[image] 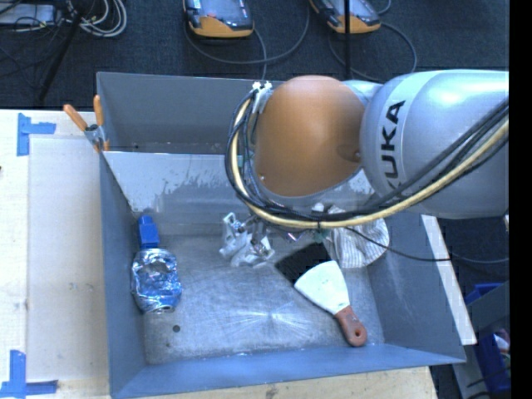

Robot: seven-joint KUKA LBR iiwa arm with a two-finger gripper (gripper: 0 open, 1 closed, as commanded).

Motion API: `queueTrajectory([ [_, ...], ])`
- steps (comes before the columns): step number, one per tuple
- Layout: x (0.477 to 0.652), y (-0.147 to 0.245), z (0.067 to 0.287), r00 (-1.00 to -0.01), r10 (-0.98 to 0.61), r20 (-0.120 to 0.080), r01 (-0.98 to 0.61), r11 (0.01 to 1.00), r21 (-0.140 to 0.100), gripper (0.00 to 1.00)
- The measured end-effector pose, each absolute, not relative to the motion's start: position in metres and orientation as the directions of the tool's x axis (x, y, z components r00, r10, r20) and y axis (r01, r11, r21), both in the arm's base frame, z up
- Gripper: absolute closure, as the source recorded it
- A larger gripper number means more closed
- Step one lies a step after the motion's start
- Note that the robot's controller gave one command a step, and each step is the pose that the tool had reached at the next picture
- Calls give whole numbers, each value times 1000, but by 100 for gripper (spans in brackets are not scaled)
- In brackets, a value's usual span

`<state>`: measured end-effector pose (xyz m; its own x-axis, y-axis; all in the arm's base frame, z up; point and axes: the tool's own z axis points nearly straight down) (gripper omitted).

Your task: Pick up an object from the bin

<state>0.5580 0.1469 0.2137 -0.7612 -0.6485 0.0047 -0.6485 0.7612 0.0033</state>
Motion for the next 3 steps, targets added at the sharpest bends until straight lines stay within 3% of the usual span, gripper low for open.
queueTrajectory([
  [1,526,133,260,-623,-782,1,-782,623,3,100],
  [2,558,137,130,-664,-748,2,-748,664,4,100],
  [3,560,137,131,-665,-747,0,-747,665,2,100],
])
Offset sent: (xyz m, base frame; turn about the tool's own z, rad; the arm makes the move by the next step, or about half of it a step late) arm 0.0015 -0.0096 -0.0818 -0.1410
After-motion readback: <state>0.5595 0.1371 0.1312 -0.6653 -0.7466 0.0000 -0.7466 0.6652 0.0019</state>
